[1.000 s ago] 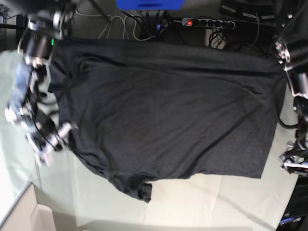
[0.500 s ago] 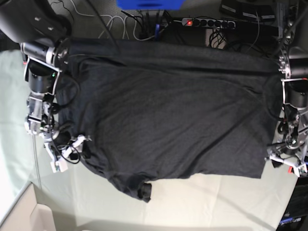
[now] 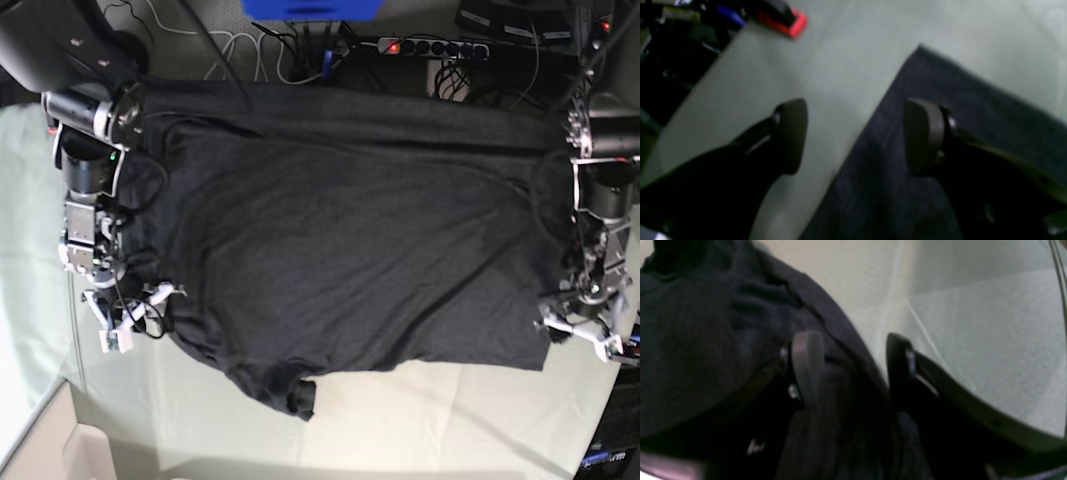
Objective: Layout the t-shirt on the table in an organized manner, then fold the t-shirt properly
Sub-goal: 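Grasp the shirt sides at mid-length with both grippers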
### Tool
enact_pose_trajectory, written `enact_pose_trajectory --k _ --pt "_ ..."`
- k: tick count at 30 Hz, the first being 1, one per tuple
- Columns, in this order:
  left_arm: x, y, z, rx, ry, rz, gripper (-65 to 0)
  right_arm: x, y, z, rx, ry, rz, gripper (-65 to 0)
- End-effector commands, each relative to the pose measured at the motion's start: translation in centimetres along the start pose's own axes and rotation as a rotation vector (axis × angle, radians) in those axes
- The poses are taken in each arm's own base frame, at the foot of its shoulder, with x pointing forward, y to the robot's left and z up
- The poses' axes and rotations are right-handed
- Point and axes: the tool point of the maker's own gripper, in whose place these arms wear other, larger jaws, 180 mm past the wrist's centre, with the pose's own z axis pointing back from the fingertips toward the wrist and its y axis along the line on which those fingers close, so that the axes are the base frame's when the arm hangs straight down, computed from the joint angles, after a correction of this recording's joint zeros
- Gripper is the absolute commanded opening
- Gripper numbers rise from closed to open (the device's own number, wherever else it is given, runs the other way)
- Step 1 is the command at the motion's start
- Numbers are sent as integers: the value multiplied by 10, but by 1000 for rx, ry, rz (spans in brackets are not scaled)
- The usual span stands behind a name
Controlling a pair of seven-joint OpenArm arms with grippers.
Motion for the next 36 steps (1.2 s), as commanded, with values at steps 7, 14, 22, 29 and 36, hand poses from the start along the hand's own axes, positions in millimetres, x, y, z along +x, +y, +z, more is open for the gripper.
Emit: enact_pose_trajectory --k 7,14,22,29,36 --pt "10 7 1 10 -39 -4 -215 14 -10 -1 -12 -48 -10 -344" --pt "-7 -1 2 -3 -14 -10 -215 -15 -5 -4 9 31 -54 -346" --pt "-6 0 2 -3 -16 -13 -215 -34 9 -2 49 82 11 -606" --pt "-7 0 -2 9 7 1 -215 -40 9 -1 49 92 4 -650" --pt "-37 10 0 31 74 -1 -218 -48 9 2 47 108 4 -650"
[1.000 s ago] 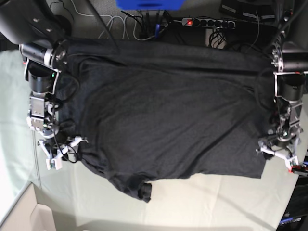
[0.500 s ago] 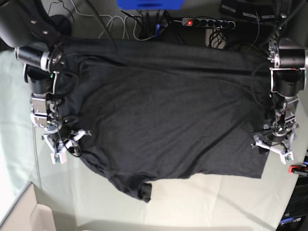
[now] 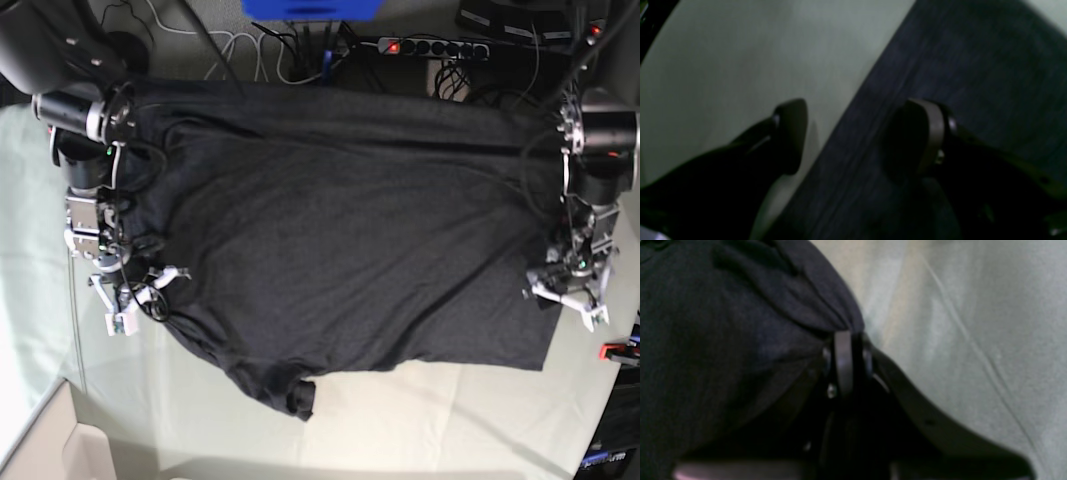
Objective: Layout the t-shirt on the table in an organized manner, then fold the t-shirt properly
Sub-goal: 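Grasp the shirt sides at mid-length with both grippers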
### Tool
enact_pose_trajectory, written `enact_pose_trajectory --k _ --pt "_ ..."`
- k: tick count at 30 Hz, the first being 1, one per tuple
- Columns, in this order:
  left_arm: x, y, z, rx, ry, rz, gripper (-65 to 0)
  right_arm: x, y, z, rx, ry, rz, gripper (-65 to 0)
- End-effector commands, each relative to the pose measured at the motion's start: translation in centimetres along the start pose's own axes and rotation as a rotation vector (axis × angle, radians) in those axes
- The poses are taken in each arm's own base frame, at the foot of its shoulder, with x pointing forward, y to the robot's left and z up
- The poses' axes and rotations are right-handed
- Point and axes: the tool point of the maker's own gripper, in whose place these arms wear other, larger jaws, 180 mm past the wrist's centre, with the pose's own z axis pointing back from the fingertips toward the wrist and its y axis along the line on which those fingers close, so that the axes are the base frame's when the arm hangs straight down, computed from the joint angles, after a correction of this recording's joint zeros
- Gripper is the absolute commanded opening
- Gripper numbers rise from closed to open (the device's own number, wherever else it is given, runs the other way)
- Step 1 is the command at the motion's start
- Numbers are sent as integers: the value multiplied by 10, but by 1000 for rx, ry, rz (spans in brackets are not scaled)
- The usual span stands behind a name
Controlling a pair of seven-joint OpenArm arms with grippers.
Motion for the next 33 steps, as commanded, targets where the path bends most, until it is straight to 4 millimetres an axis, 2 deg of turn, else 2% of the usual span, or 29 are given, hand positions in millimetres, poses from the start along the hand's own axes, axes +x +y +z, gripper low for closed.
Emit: enact_pose_trajectory --k 1,8,10,13,17,18,30,33 --pt "20 2 -1 2 -36 -3 -219 -10 0 2 9 49 17 -650" --pt "5 -13 0 -22 -13 -15 -232 -15 0 3 9 56 16 -650" --pt "3 -18 0 -34 -8 -58 -299 -15 0 3 9 56 16 -650" --pt "0 -26 0 -51 -3 -102 -442 -16 0 3 9 61 16 -650" --pt "1 -26 0 -51 -5 -99 -637 -16 0 3 9 62 16 -650" --pt "1 -26 0 -52 -6 -99 -650 -16 0 3 9 62 16 -650" --pt "3 -20 0 -42 -3 -101 -641 -17 0 3 9 64 16 -650" --pt "9 -8 0 -25 -12 -103 -567 -17 0 3 9 64 16 -650"
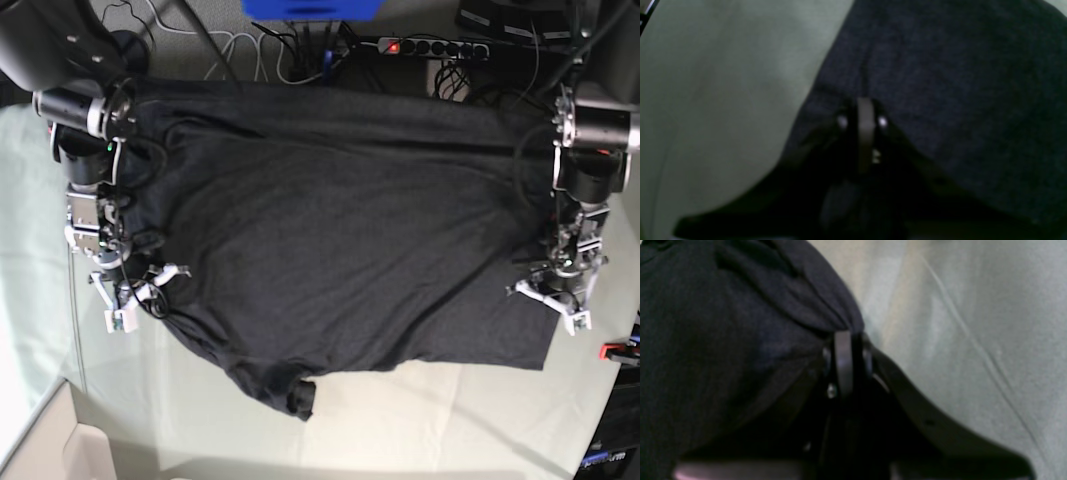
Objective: Layout the t-shirt on the table in an organized manner, then fold the t-shirt properly
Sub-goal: 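Grasp the shirt sides at mid-length with both grippers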
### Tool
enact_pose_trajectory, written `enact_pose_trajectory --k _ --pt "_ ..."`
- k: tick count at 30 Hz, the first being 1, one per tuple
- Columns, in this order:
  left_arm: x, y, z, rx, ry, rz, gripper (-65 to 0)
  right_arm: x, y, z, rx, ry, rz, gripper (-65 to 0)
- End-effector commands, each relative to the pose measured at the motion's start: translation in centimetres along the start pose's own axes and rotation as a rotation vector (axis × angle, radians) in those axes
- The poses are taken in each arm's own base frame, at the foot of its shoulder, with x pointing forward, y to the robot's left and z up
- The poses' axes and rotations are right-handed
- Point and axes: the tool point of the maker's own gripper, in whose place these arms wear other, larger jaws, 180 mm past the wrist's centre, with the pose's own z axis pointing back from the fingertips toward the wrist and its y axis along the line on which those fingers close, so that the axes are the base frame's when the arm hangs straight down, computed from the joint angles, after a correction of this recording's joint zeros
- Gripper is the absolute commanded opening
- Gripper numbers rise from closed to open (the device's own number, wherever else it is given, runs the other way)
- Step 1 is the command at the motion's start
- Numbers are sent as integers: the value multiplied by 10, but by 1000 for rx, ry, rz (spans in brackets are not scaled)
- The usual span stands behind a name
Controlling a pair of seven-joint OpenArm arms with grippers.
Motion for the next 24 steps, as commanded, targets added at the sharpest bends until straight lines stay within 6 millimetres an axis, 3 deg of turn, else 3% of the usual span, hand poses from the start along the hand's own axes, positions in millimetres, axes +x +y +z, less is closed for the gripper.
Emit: enact_pose_trajectory --k 1,6,10,17,24 --pt "14 17 0 33 -11 14 -525 -13 0 1 9 71 21 -650" --pt "21 37 1 58 -25 116 -286 -13 0 1 9 71 21 -650" --pt "22 37 1 58 -30 126 -171 -13 0 1 12 73 23 -650" --pt "10 33 2 51 -12 115 -187 -13 1 1 15 73 24 -650" --pt "6 12 1 -1 -5 121 -410 -13 1 1 15 73 24 -650"
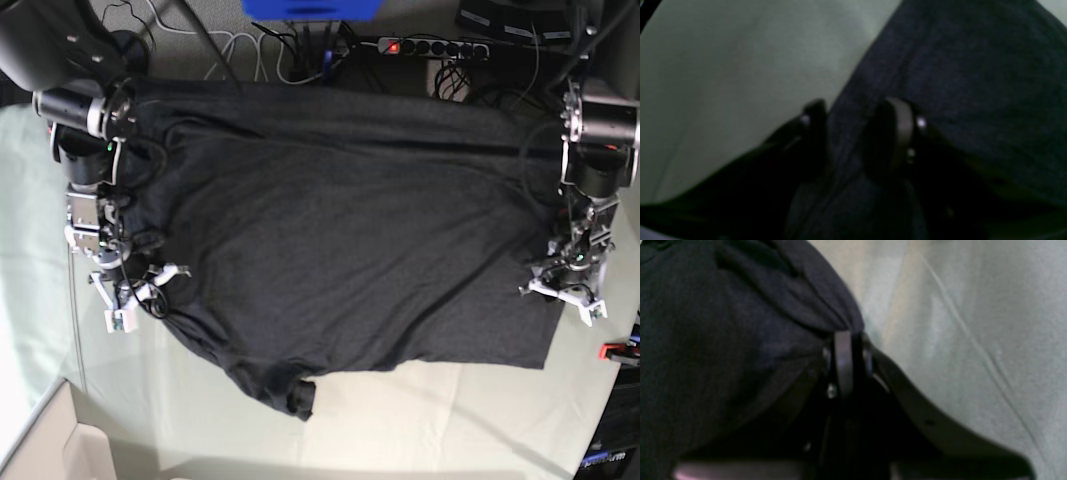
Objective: Layout the t-shirt on the table in an organized manner, then fold the t-shirt properly
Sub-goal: 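Grasp the shirt sides at mid-length with both grippers, then lift the shirt's hem half and fold it over toward the collar with both grippers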
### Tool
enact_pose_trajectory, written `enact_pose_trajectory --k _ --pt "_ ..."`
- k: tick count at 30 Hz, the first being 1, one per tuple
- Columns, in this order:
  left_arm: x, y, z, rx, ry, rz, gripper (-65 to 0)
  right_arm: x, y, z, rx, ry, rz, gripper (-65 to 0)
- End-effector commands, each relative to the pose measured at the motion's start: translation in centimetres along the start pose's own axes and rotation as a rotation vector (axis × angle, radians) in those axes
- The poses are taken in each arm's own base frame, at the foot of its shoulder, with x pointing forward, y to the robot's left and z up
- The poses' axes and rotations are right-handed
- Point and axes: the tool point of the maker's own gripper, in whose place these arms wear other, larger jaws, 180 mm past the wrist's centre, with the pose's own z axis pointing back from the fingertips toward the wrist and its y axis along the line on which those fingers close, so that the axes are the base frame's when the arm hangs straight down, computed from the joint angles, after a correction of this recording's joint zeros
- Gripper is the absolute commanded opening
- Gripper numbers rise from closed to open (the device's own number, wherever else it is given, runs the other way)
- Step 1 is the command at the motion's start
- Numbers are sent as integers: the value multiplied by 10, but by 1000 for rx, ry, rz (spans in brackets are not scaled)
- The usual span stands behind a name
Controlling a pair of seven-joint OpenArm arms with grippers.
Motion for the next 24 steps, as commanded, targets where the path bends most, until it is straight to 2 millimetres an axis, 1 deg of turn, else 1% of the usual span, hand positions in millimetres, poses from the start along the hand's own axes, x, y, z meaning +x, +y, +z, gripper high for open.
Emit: enact_pose_trajectory --k 1,4,7,8,9,10,12,13,15,16,19,20,22,24 --pt "10 -8 -1 -48 -3 -6 -417 -13 1 1 14 72 23 -650" --pt "8 -25 1 -149 1 0 -420 -13 1 1 13 71 20 -650" --pt "4 -26 2 -159 8 -1 -424 -13 0 1 10 71 20 -650" --pt "0 -26 3 -165 12 0 -440 -13 0 1 10 71 20 -650" --pt "-2 -26 3 -168 15 2 -467 -13 0 1 10 71 20 -650" --pt "-1 -26 3 -168 13 5 -508 -13 0 1 10 71 20 -650" --pt "1 -26 3 -164 10 6 -626 -13 0 1 10 71 20 -650" --pt "0 -25 3 -161 11 7 -650 -13 0 1 11 71 21 -650" --pt "0 -25 3 -161 11 7 -637 -13 1 1 14 72 23 -650" --pt "1 -25 3 -159 11 7 -647 -13 1 1 14 72 23 -650" --pt "2 -24 3 -161 9 5 -650 -13 1 1 16 68 20 -650" --pt "6 -26 3 -167 -1 6 -650 -12 0 1 14 64 18 -650" --pt "23 -36 6 -198 -48 -7 -650 -11 0 1 15 61 17 -650" --pt "29 -48 14 -238 -93 -28 -650 -10 0 1 15 58 15 -650"
